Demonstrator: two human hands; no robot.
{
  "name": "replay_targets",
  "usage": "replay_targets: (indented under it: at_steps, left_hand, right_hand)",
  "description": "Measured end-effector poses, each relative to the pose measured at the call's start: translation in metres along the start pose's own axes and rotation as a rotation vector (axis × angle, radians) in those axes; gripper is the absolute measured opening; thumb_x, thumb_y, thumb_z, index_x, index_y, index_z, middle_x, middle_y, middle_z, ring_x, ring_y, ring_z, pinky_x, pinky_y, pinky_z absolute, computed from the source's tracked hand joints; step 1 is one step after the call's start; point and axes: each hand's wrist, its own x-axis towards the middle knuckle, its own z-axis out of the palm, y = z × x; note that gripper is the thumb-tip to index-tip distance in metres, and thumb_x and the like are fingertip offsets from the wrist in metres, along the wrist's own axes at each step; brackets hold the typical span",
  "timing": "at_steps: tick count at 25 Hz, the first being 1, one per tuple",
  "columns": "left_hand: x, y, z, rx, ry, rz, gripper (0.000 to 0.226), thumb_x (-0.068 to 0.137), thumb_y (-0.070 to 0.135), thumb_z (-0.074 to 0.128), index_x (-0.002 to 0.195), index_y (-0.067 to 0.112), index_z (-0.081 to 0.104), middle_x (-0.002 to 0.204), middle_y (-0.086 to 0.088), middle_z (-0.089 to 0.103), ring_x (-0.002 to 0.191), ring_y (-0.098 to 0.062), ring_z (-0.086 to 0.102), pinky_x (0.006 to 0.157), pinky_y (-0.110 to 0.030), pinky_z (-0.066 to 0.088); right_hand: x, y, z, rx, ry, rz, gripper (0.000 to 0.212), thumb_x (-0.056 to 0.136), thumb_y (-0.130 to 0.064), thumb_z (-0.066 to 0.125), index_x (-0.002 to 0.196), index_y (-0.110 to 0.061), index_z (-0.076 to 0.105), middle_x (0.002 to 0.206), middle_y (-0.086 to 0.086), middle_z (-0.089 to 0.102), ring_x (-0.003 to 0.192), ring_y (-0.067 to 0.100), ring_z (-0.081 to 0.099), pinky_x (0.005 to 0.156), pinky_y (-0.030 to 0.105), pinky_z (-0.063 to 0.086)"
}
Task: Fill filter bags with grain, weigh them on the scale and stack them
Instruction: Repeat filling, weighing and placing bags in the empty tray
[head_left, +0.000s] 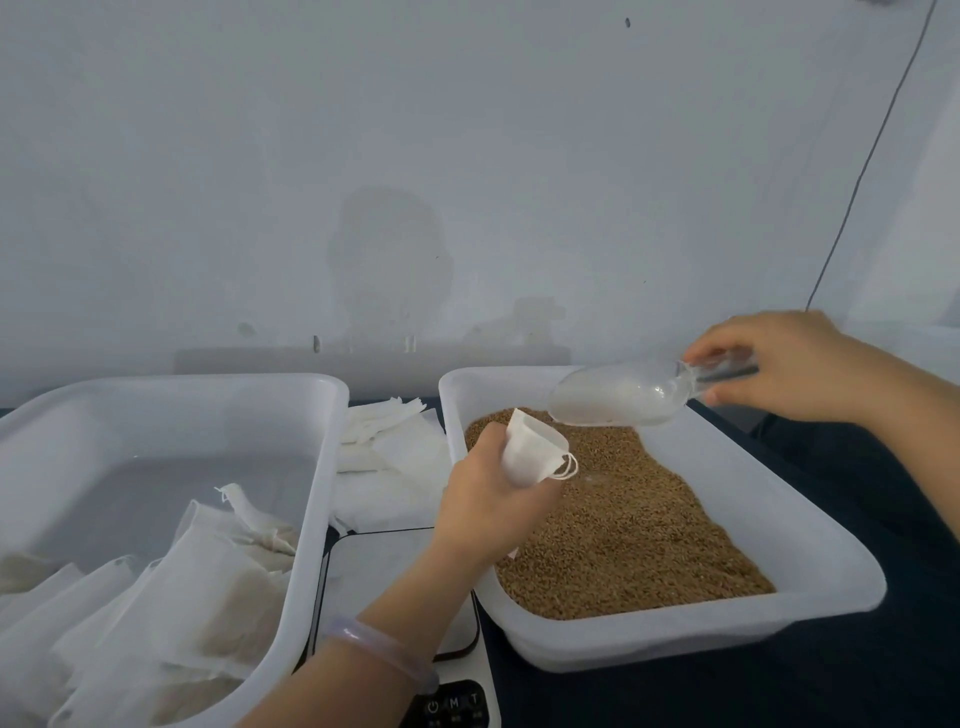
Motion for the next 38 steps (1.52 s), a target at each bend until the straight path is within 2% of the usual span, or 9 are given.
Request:
replay_targets:
  at_steps: [2, 4, 9, 15, 20, 25, 28, 34, 38]
  left_hand:
    - [0.0, -0.003, -0.001, -0.122, 0.054, 0.005, 0.024, 0.072, 0.03, 0.072, 0.087, 0.028, 0.053, 0.074, 0.012, 0.062, 0.063, -0.002, 0.06, 0.053, -0.021, 0.05]
    - [0.0, -0.004, -0.002, -0.188, 0.075, 0.008, 0.023, 0.072, 0.029, 0.072, 0.086, 0.03, 0.055, 0.071, 0.016, 0.062, 0.06, 0.003, 0.058, 0.049, -0.013, 0.043]
    - [0.0, -0.005, 0.0, -0.125, 0.06, 0.002, 0.03, 0.061, 0.046, 0.065, 0.081, 0.029, 0.051, 0.069, 0.018, 0.06, 0.061, 0.004, 0.057, 0.05, -0.014, 0.041]
    - [0.0, -0.006, -0.001, -0.06, 0.033, 0.019, 0.029, 0.07, 0.042, 0.07, 0.083, 0.027, 0.05, 0.077, 0.012, 0.059, 0.066, -0.003, 0.057, 0.053, -0.019, 0.043]
    - [-0.002, -0.001, -0.001, -0.012, -0.008, 0.018, 0.047, 0.06, 0.048, 0.064, 0.097, 0.02, 0.053, 0.086, 0.005, 0.063, 0.078, -0.014, 0.063, 0.068, -0.037, 0.055]
    - [-0.002, -0.001, -0.001, 0.087, -0.029, 0.031, 0.048, 0.06, 0.053, 0.063, 0.094, 0.023, 0.05, 0.082, 0.01, 0.06, 0.075, -0.009, 0.06, 0.064, -0.03, 0.051]
    - [0.0, -0.003, -0.001, 0.168, -0.075, 0.039, 0.042, 0.065, 0.049, 0.064, 0.094, 0.023, 0.048, 0.082, 0.009, 0.059, 0.079, -0.013, 0.059, 0.067, -0.033, 0.049]
    - [0.005, -0.008, 0.001, 0.263, -0.097, 0.07, 0.037, 0.071, 0.049, 0.067, 0.078, 0.027, 0.038, 0.072, 0.011, 0.052, 0.071, -0.011, 0.053, 0.057, -0.028, 0.038]
    - [0.004, -0.007, 0.001, 0.288, -0.116, 0.064, 0.041, 0.066, 0.058, 0.062, 0.075, 0.028, 0.035, 0.071, 0.011, 0.05, 0.068, -0.008, 0.052, 0.057, -0.029, 0.037]
  right_hand:
    - [-0.003, 0.003, 0.029, -0.069, -0.091, 0.076, 0.032, 0.08, -0.029, 0.072, 0.11, -0.034, 0.061, 0.113, -0.016, 0.063, 0.107, 0.008, 0.055, 0.097, 0.03, 0.036]
    - [-0.011, -0.006, 0.067, -0.122, -0.158, 0.052, 0.03, 0.084, -0.03, 0.068, 0.112, -0.034, 0.06, 0.111, -0.019, 0.062, 0.101, 0.003, 0.056, 0.102, 0.031, 0.035]
    - [-0.018, -0.031, 0.124, -0.055, -0.2, -0.127, 0.021, 0.085, -0.026, 0.064, 0.1, -0.041, 0.058, 0.092, -0.025, 0.051, 0.08, -0.013, 0.039, 0.081, 0.011, 0.026]
    - [-0.024, -0.01, 0.12, 0.167, -0.332, 0.006, 0.035, 0.078, -0.032, 0.073, 0.11, -0.041, 0.062, 0.095, -0.028, 0.057, 0.093, -0.009, 0.053, 0.091, 0.019, 0.044]
    - [-0.028, 0.012, 0.089, 0.139, -0.277, 0.083, 0.033, 0.084, -0.034, 0.068, 0.115, -0.042, 0.06, 0.103, -0.029, 0.058, 0.103, -0.002, 0.055, 0.102, 0.032, 0.04]
    - [-0.031, 0.022, 0.065, 0.038, -0.181, 0.116, 0.03, 0.086, -0.034, 0.065, 0.116, -0.038, 0.061, 0.102, -0.023, 0.055, 0.099, 0.001, 0.055, 0.102, 0.035, 0.037]
    - [-0.032, 0.022, 0.052, 0.161, -0.086, 0.143, 0.03, 0.085, -0.027, 0.067, 0.113, -0.037, 0.062, 0.103, -0.019, 0.059, 0.1, 0.003, 0.055, 0.098, 0.03, 0.037]
    - [-0.032, 0.014, 0.016, 0.287, 0.029, -0.003, 0.034, 0.078, -0.019, 0.075, 0.097, -0.045, 0.065, 0.095, -0.027, 0.063, 0.093, -0.016, 0.055, 0.077, 0.008, 0.035]
    - [-0.03, 0.002, 0.009, 0.075, 0.053, -0.101, 0.033, 0.078, -0.026, 0.073, 0.097, -0.05, 0.06, 0.095, -0.027, 0.059, 0.093, -0.001, 0.054, 0.092, 0.025, 0.027]
